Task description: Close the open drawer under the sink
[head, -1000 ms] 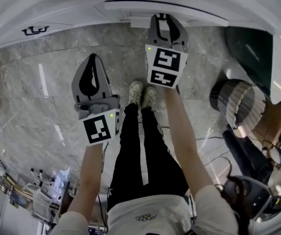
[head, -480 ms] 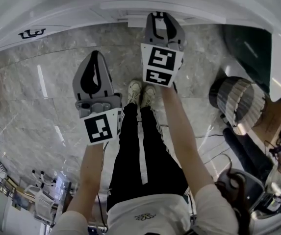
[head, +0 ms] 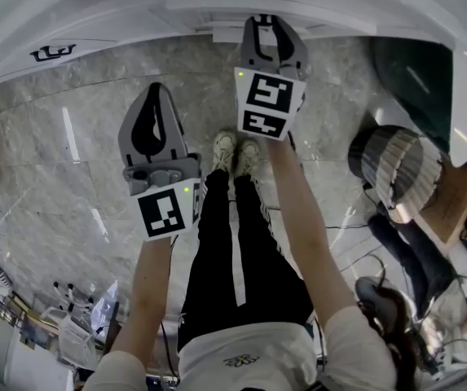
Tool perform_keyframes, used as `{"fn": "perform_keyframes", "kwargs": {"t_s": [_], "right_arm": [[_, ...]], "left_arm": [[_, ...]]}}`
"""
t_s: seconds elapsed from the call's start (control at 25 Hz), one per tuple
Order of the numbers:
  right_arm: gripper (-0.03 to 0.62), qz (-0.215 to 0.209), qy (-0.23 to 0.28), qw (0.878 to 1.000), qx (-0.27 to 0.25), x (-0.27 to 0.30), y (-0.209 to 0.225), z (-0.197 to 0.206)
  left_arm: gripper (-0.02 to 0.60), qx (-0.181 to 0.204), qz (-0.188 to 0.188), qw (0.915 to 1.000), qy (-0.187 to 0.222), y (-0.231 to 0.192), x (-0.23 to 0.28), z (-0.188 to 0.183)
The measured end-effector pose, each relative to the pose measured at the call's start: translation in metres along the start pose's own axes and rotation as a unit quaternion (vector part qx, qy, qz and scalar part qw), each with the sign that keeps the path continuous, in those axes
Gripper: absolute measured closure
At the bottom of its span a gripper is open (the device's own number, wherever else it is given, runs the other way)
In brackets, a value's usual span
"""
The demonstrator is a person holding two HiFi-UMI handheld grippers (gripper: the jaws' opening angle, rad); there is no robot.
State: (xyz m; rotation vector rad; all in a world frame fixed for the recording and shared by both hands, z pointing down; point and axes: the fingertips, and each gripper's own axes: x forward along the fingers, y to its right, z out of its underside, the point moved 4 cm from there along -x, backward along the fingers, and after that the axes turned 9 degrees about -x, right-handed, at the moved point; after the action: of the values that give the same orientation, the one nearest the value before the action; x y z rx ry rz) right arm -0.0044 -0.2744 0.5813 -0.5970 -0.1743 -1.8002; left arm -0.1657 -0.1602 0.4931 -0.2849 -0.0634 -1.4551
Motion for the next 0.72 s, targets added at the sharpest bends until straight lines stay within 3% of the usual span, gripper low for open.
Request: {"fn": "perform_keyframes", "kwargs": {"t_s": [0.72], "right_arm": [[0.450,0.001,0.000,1.000,0.001,0.000,0.000,0.002]], "left_arm": [[0.560,-0.002,-0.004,1.0000,0.008,0.007,-0.011,-0.004]]}}
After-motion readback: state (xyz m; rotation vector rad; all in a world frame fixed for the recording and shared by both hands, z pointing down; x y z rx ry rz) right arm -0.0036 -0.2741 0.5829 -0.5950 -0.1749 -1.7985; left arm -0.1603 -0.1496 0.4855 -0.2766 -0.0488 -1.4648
